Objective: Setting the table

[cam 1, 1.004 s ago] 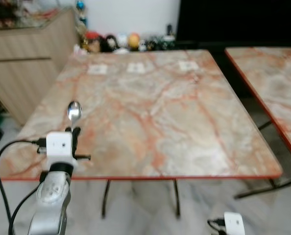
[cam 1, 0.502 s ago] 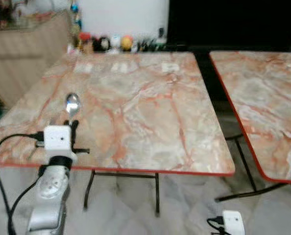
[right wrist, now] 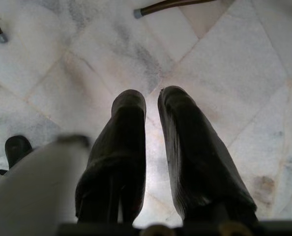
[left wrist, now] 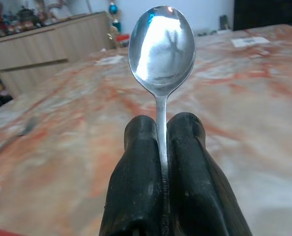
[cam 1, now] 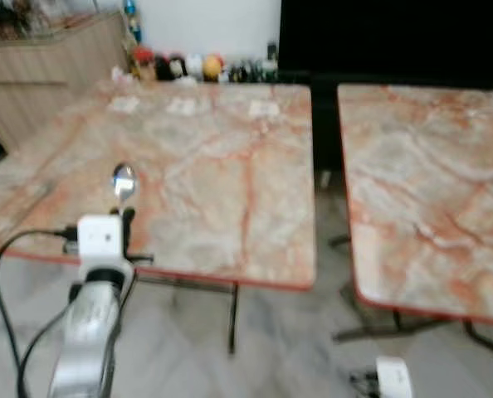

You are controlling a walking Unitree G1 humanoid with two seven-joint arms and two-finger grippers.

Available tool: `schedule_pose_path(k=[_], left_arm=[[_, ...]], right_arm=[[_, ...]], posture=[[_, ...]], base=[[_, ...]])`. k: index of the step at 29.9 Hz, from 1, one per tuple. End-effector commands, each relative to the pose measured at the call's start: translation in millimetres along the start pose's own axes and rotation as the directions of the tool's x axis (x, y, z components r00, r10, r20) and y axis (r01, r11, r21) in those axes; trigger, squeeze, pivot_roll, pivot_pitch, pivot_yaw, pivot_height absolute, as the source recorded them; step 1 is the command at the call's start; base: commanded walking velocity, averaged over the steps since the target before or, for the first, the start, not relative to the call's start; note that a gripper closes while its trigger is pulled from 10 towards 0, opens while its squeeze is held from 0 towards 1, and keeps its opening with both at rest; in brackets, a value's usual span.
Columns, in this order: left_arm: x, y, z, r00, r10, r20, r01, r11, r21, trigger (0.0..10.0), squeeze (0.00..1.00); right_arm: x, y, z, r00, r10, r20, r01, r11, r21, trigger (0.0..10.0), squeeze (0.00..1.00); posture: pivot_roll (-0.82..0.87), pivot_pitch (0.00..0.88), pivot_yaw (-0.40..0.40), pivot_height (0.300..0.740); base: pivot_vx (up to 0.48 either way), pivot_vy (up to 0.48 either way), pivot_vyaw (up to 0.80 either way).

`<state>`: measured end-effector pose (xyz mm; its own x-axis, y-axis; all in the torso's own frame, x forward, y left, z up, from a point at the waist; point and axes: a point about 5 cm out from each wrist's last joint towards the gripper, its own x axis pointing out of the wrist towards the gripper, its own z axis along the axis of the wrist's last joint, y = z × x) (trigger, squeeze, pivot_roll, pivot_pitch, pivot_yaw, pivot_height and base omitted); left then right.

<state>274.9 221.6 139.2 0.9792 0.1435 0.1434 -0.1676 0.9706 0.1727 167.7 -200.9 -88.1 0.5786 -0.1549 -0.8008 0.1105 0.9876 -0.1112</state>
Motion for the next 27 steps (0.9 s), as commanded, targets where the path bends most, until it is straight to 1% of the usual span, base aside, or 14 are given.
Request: schedule_pose_path(k=[1,11,12,14,17,19,22,27], left_arm=[[2.9,-0.2,5.9,1.000,0.003,0.021,-0.003,1.000,0.000,10.0,0.00],[5.5,-1.0,9.0,0.999,-0.007,0.034,0.007,1.000,0.004,10.0,0.00],[5.6,-0.8,9.3,0.999,-0.007,0.035,0.007,1.000,0.005,10.0,0.00],[5.7,-0.5,9.5,0.999,-0.007,0.036,0.007,1.000,0.006,10.0,0.00],[5.6,-0.3,10.2,0.999,-0.005,0.038,0.004,1.000,0.008,10.0,0.00],[5.6,-0.2,10.4,0.999,-0.004,0.039,0.004,1.000,0.008,10.0,0.00],[5.8,-0.2,10.8,0.999,-0.004,0.041,0.004,1.000,0.009,10.0,0.00],[6.5,-0.1,11.3,0.999,-0.008,0.041,0.008,1.000,0.010,10.0,0.00]], right_arm=[[0.4,-3.6,1.3,1.000,-0.010,0.000,0.010,1.000,0.001,10.0,0.00],[0.7,-1.7,3.1,1.000,-0.014,0.006,0.014,1.000,0.013,10.0,0.00],[0.7,-1.7,2.8,1.000,-0.019,0.005,0.018,0.999,0.032,10.0,0.00],[0.6,-2.1,2.3,1.000,-0.026,0.000,0.026,0.999,0.033,10.0,0.00],[0.5,-3.1,0.9,0.999,-0.035,-0.009,0.035,0.998,0.043,10.0,0.00],[0.5,-3.3,1.4,0.999,-0.032,-0.004,0.032,0.999,0.029,10.0,0.00],[0.3,-3.2,1.6,1.000,-0.029,0.006,0.028,0.999,0.038,10.0,0.00],[0.1,-2.8,1.0,1.000,-0.025,0.007,0.024,0.999,0.028,10.0,0.00]], posture=[[-0.04,0.042,0.032,0.732],[-0.04,0.043,0.038,0.732],[-0.05,0.043,0.039,0.732],[-0.05,0.044,0.039,0.732],[-0.04,0.044,0.038,0.732],[-0.04,0.045,0.038,0.732],[-0.04,0.044,0.037,0.732],[-0.05,0.044,0.038,0.732]], base=[[0.000,-0.442,0.00],[0.000,-0.442,0.00],[0.000,-0.442,0.00],[0.000,-0.442,0.00],[0.000,-0.442,-0.71],[0.000,-0.442,-0.73],[0.000,-0.442,0.00],[0.000,-0.442,0.00]])
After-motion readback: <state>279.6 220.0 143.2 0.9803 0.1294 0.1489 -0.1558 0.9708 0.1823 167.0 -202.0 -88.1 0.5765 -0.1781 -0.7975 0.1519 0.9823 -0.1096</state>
